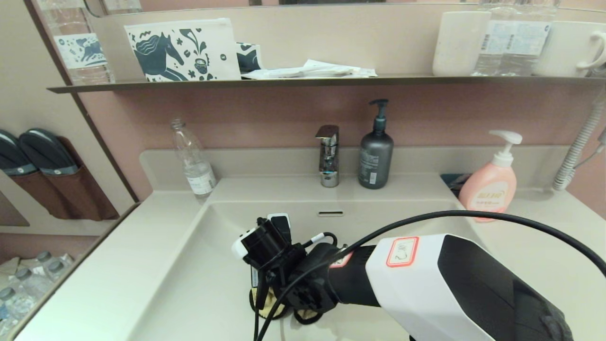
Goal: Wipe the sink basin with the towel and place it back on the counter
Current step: Wipe the sink
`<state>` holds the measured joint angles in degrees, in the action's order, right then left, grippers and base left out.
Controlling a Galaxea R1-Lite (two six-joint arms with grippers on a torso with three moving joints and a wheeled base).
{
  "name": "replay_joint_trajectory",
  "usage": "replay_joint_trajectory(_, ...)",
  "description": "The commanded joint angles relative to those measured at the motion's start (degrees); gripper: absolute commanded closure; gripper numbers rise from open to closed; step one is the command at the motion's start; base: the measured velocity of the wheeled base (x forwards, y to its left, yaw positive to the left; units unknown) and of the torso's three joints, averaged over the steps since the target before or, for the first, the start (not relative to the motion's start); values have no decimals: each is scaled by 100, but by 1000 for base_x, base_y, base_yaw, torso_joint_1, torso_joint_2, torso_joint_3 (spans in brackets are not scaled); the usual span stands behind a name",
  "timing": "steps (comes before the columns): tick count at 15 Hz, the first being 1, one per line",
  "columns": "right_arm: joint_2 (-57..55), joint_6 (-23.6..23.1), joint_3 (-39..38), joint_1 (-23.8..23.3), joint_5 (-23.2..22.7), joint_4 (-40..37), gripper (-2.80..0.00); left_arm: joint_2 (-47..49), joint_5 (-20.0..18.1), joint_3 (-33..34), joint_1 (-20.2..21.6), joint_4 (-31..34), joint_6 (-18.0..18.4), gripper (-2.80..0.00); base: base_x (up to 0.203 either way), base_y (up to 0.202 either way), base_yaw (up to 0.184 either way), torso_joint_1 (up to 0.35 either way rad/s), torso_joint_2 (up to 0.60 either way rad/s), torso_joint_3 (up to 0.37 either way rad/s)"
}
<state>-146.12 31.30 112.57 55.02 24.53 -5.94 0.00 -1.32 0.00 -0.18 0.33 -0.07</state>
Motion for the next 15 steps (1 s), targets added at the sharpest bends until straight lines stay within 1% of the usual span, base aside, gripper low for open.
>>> replay_joint_trajectory(1, -281, -353, 54, -158, 201, 493, 0, 5, 0, 0, 1, 2, -1, 0, 0, 0, 0, 0, 0, 0)
replay_joint_trajectory(2, -303, -451, 55, -221, 263, 531, 0, 9, 0, 0, 1, 2, -1, 0, 0, 0, 0, 0, 0, 0)
replay_joint_trajectory(4, -288, -474, 31, -287, 284, 430, 0, 0, 0, 0, 1, 2, -1, 0, 0, 0, 0, 0, 0, 0)
replay_joint_trajectory(7, -161, -436, -4, -340, 507, 4, 0, 0, 0, 0, 1, 2, -1, 0, 0, 0, 0, 0, 0, 0)
replay_joint_trajectory(9, -41, -258, -49, -397, 536, -413, 0, 4, -1, 0, 1, 2, -1, 0, 0, 0, 0, 0, 0, 0)
replay_joint_trajectory(12, -2, -57, -51, -544, 736, -892, 0, 5, 0, 0, 1, 2, -1, 0, 0, 0, 0, 0, 0, 0)
replay_joint_trajectory(15, 210, 62, -237, -770, 787, -1038, 0, 0, 0, 0, 1, 2, -1, 0, 0, 0, 0, 0, 0, 0)
